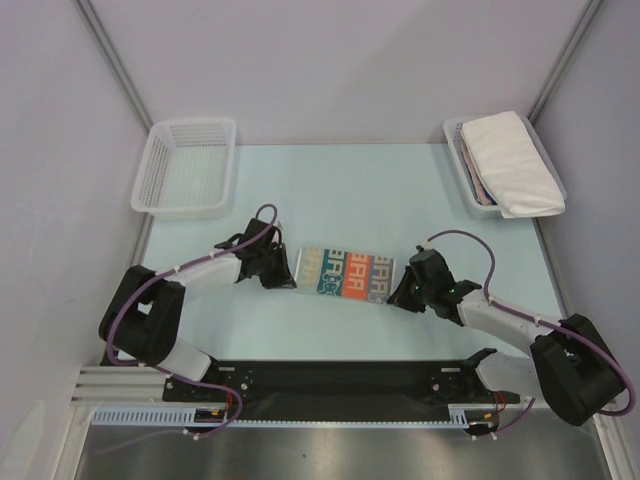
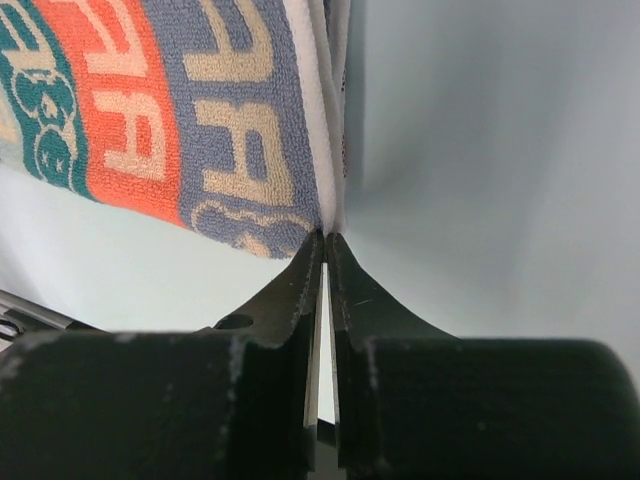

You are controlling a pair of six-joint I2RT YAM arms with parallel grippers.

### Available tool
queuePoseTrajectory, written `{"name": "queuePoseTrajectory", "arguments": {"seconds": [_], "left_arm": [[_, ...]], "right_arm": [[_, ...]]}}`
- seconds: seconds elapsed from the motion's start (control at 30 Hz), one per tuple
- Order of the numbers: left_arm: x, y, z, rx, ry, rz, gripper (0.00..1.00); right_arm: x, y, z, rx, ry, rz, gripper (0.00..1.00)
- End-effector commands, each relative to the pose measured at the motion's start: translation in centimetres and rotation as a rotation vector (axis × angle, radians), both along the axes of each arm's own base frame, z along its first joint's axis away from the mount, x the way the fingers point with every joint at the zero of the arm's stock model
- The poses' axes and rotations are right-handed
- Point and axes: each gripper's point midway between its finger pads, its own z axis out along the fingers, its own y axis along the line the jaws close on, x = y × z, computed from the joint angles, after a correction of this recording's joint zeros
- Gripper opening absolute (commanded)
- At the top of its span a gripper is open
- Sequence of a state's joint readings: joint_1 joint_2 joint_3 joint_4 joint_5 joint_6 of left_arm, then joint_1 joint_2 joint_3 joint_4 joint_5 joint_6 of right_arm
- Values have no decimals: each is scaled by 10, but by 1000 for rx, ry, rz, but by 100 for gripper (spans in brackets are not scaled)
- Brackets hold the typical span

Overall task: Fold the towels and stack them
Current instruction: Fold the towel

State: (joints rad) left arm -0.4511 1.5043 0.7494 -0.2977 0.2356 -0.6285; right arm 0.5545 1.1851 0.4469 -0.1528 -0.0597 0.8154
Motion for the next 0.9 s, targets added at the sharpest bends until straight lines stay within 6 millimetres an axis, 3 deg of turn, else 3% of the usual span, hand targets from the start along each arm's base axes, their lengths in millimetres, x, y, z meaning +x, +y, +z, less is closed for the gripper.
{"name": "queuePoseTrajectory", "arguments": {"seconds": [0.0, 0.3, 0.5, 0.87], "left_arm": [[16, -3, 20, 3, -65, 12, 0], [24, 0, 34, 9, -91, 19, 0], [30, 1, 40, 8, -104, 22, 0], [19, 4, 10, 19, -47, 37, 0]], "right_arm": [[4, 1, 9, -4, -39, 8, 7], [9, 1, 33, 0, -79, 6, 7], [8, 0, 33, 3, -80, 6, 6], [-1, 2, 9, 20, -36, 14, 7]]}}
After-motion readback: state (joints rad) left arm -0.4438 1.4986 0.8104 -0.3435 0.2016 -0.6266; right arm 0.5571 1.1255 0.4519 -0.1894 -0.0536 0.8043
